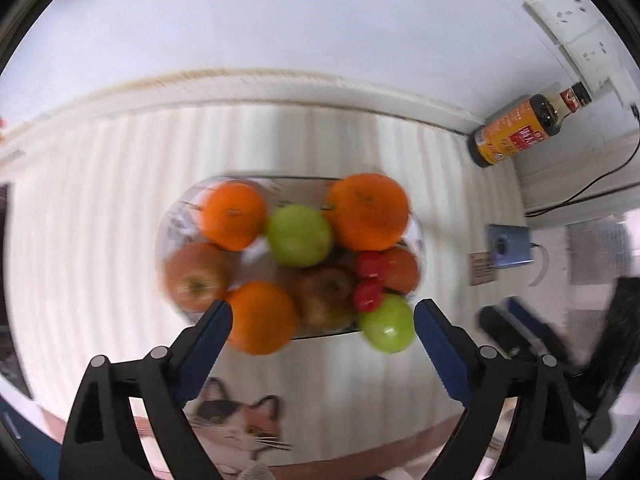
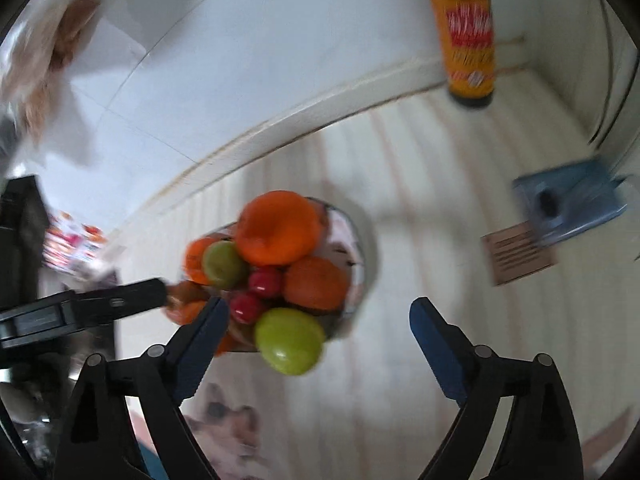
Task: Organize fruits
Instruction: 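Lift both tools away from the plate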
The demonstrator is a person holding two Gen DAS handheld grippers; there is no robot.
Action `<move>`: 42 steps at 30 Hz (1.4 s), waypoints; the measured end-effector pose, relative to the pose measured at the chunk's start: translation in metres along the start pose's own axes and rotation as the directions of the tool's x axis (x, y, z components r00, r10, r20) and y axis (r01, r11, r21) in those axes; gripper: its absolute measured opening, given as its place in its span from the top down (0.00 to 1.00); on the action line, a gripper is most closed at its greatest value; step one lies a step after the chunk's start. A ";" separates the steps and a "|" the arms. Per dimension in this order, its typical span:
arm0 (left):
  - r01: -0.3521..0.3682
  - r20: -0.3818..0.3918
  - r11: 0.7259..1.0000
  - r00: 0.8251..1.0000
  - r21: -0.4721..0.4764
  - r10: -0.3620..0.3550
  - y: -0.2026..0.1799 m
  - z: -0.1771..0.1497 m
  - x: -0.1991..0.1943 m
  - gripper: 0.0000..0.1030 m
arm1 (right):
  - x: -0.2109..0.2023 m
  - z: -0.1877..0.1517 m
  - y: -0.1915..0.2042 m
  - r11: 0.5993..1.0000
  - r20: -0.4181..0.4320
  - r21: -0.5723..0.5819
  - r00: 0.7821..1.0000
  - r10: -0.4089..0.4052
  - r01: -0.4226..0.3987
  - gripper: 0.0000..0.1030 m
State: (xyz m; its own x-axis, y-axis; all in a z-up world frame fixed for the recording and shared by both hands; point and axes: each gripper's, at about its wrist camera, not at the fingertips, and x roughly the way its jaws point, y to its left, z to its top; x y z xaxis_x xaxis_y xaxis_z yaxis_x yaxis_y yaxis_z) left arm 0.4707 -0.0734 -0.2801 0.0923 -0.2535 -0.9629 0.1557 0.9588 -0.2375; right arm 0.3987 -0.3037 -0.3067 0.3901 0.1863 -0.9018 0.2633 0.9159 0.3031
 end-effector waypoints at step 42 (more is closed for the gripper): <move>-0.204 0.552 0.979 0.816 -0.003 0.172 -0.001 -0.321 -0.257 0.03 | -0.345 -0.265 0.137 0.959 0.448 -0.196 0.889 -0.097 0.203 0.01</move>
State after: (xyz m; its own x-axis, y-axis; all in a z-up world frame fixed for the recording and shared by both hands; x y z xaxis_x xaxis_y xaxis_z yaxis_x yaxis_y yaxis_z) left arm 0.1309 0.0322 -0.0740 0.6454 -0.1129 -0.7555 0.1307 0.9908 -0.0364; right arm 0.0663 -0.1489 -0.0353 0.7166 -0.0824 -0.6925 0.1586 0.9862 0.0467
